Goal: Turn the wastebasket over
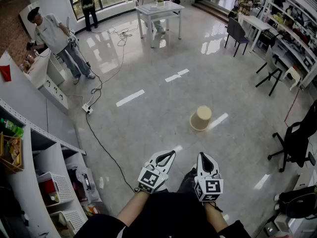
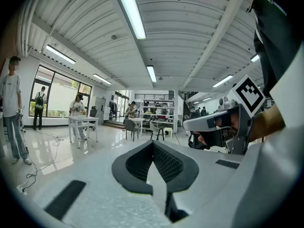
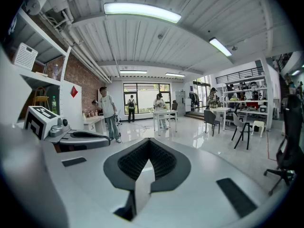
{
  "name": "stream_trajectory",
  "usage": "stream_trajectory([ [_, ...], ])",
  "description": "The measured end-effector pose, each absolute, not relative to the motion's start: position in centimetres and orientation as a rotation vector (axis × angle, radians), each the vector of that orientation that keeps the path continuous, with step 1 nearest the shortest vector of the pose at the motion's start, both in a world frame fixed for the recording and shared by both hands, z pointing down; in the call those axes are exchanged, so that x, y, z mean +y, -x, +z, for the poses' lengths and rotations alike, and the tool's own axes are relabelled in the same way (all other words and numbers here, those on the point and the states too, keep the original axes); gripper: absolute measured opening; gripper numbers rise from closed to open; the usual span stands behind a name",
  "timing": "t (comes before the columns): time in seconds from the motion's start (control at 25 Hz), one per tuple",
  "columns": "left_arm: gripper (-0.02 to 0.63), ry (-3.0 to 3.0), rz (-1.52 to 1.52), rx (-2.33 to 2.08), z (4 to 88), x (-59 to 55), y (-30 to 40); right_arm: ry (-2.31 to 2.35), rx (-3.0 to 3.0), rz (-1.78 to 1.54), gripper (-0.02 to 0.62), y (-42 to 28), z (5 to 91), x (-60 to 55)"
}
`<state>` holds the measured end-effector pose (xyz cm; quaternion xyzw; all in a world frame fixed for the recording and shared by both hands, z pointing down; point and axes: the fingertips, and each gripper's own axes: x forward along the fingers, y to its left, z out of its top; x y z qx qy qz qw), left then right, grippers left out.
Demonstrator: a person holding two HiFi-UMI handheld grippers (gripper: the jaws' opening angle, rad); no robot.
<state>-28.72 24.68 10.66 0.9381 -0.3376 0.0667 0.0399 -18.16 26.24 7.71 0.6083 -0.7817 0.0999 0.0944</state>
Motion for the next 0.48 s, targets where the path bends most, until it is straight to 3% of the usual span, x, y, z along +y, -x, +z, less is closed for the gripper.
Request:
stream_trajectory([
  [0.48, 0.006, -2.821, 0.117, -1.039, 10.21, 24.33, 29.16, -1.803, -2.340, 0.296, 0.010, 18.82, 7.47, 25.77],
])
